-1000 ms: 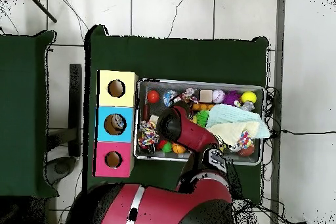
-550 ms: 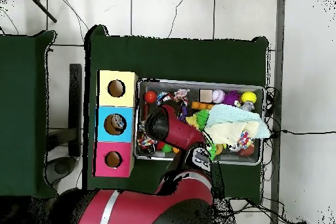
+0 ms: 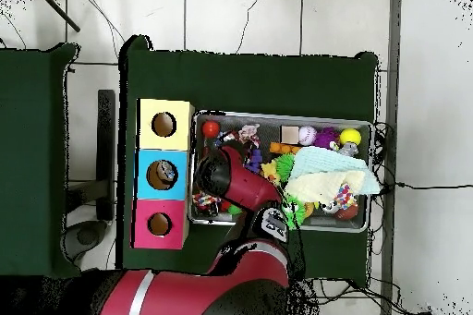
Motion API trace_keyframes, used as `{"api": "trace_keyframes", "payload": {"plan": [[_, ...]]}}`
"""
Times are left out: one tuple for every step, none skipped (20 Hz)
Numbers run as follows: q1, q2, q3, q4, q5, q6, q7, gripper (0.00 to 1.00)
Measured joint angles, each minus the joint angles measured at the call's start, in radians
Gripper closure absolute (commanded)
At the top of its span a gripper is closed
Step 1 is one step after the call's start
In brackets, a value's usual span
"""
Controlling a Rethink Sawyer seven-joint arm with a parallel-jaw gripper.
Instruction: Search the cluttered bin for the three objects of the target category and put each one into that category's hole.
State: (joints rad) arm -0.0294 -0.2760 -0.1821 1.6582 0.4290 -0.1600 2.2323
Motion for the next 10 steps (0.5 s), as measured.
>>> {"api": "trace_keyframes", "payload": {"plan": [[-0.001,0.000,0.002,0.001,0.003,0.000,0.000,0.00],[-0.005,0.000,0.006,0.002,0.010,0.000,0.000,0.00],[-0.007,0.000,0.008,0.003,0.012,0.000,0.000,0.00],[-0.010,-0.001,0.011,0.004,0.015,0.000,0.000,0.00],[-0.011,-0.001,0.011,0.005,0.017,0.000,0.000,0.00],[-0.011,-0.002,0.011,0.006,0.021,0.000,0.000,0.00],[-0.011,-0.002,0.011,0.007,0.023,0.000,0.000,0.00],[-0.011,-0.003,0.012,0.008,0.028,0.000,0.000,0.00],[-0.012,-0.003,0.012,0.009,0.031,0.000,0.000,0.00],[-0.012,-0.003,0.014,0.011,0.035,0.000,0.000,0.00]]}}
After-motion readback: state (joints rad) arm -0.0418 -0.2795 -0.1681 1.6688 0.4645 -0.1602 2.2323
